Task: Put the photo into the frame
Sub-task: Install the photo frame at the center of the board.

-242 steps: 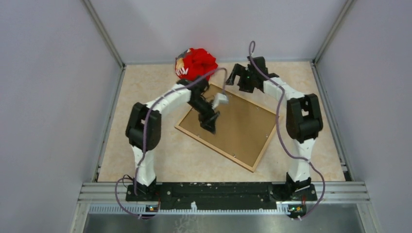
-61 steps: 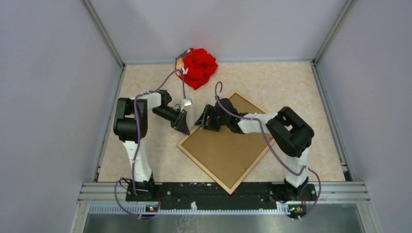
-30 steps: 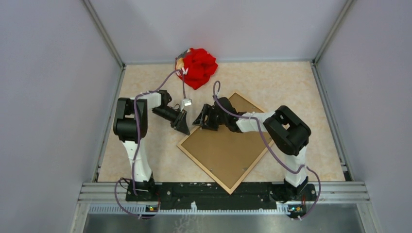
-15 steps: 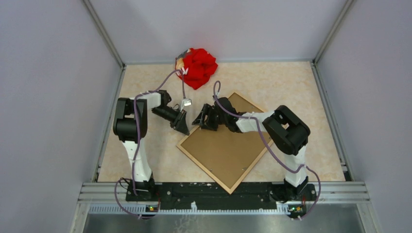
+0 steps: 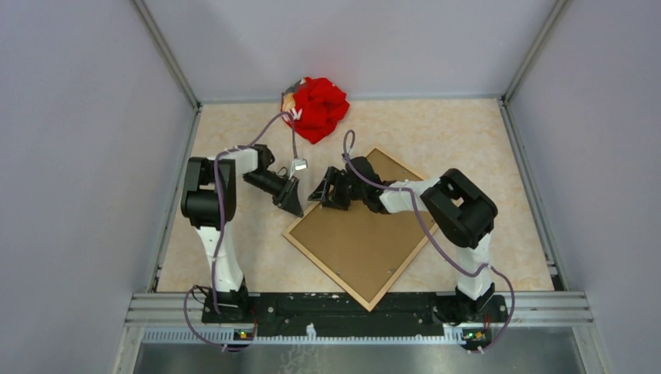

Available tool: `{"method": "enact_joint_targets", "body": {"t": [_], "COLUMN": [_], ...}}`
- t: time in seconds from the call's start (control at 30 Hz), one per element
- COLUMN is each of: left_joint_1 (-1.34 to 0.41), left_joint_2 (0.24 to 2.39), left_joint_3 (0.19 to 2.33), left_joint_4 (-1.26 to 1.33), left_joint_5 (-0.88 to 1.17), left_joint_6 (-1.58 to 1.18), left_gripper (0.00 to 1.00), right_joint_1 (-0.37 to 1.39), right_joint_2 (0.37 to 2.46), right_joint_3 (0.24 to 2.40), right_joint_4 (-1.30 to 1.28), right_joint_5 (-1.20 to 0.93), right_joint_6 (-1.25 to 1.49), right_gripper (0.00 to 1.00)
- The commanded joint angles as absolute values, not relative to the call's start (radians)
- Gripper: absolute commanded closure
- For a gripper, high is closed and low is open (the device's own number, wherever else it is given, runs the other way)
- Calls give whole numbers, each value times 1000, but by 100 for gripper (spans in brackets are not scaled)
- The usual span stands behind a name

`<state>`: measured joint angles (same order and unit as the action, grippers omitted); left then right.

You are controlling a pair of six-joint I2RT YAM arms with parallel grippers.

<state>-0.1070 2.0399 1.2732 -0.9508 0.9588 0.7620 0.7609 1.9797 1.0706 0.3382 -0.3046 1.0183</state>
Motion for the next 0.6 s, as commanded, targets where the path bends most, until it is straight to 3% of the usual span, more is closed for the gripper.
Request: {"method": "enact_joint_targets", "body": {"t": [0.0, 0.57], "left_joint_1": [-127, -127], "left_joint_2": [2017, 2018], "left_joint_3": [1256, 1258], "left_joint_4": [-913, -918], "left_joint_5": [955, 960], "left_joint_6": [799, 803], "left_gripper": [77, 77], "right_joint_1": [753, 742], "right_joint_2": [1958, 1912], "right_joint_3": [1046, 1037], "right_joint_4": [354, 278], "right_joint_5": [-303, -232], "right_joint_6": [1000, 959], "right_gripper": [36, 35]}}
